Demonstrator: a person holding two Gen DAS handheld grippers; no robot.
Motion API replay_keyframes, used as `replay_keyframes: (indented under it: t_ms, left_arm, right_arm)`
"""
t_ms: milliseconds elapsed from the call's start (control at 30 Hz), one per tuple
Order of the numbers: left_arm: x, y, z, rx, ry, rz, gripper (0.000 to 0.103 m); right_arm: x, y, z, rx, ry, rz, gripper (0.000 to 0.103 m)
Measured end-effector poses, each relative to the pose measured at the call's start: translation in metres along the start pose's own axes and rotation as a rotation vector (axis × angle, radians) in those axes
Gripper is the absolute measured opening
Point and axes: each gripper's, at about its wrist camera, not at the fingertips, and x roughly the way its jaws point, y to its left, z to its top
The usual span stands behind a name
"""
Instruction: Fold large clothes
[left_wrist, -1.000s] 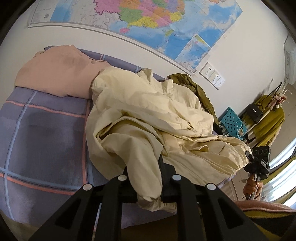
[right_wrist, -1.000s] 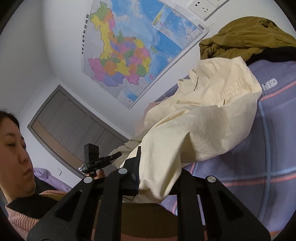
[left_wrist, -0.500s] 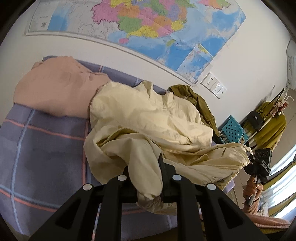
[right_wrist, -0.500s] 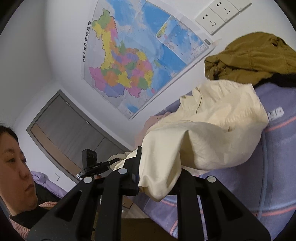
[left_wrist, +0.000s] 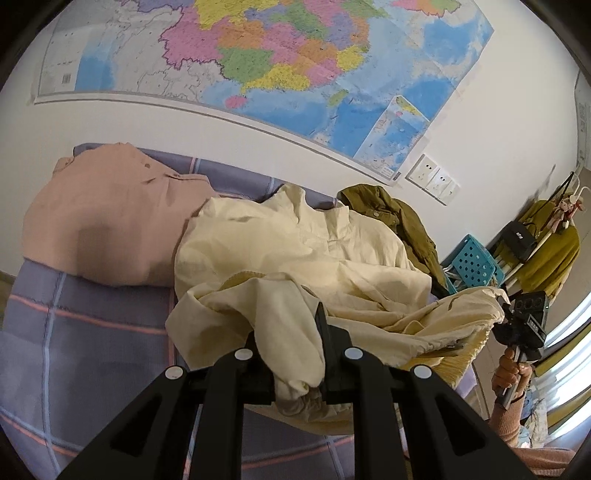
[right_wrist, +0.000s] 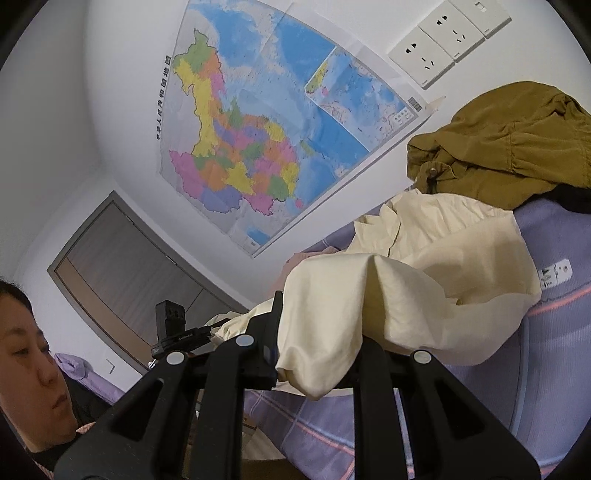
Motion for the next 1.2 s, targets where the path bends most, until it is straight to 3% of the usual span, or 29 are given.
replay_keyframes:
  t_ms: [700, 1200]
  left_arm:
    - [0.02, -0.012, 0.049, 0.06, -0.015, 0.095, 0.015]
    - [0.052, -0.003, 0.092, 0.052, 0.025, 0.141, 0.015]
  right_arm:
    - [0.027, -0.015, 0.046, 0.016, -0.023, -0.061, 0.015]
    - [0.054, -0.033, 0.081, 0.047, -0.006, -0.093, 0.016]
